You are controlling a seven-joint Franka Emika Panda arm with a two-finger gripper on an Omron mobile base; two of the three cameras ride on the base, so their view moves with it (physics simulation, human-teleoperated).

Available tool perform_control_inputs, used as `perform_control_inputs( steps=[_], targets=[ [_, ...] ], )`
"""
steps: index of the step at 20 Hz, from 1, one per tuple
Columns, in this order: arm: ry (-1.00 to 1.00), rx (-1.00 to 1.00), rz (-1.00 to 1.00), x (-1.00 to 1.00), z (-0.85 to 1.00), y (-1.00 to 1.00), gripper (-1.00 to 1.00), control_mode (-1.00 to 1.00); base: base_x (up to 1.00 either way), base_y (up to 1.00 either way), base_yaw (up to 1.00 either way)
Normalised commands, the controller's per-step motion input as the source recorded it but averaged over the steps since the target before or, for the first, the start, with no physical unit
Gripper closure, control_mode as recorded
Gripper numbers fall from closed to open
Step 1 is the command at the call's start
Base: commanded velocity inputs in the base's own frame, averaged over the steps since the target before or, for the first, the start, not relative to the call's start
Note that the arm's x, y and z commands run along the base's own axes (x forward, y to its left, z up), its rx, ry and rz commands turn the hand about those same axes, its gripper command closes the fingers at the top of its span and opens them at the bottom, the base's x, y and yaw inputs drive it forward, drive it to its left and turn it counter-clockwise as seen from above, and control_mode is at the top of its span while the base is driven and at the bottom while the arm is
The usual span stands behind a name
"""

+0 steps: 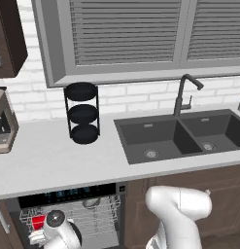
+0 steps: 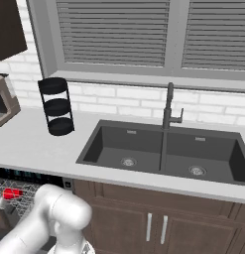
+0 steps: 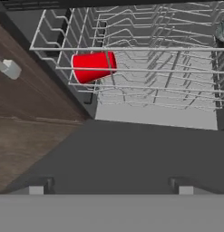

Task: Pick up the cup and bowl from the counter, place them in the dishwasher, and close the dishwasher door.

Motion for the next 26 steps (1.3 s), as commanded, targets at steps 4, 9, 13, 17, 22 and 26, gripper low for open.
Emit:
perform_control_inputs(
  steps=[4,9,13,17,22,26],
  targets=[
    [0.36,0.0,0.15,-0.88,0.11,0.0,-1.0,-1.0,0.0,0.0,0.0],
    [0.25,-0.11,0.18,-0.92,0.0,0.08,-1.0,-1.0,0.0,0.0,0.0],
    [0.11,-0.22,0.2,-0.86,0.0,0.23,-1.0,-1.0,0.0,0.0,0.0],
    [0.0,-0.31,0.17,-0.75,0.0,0.26,-1.0,-1.0,0.0,0.0,0.0],
    [-0.01,-0.39,0.13,-0.31,-0.16,0.14,-1.0,-1.0,0.0,0.0,0.0],
    [-0.09,-0.41,0.15,0.0,-0.41,0.06,-1.0,-1.0,0.0,0.0,0.0]
  ],
)
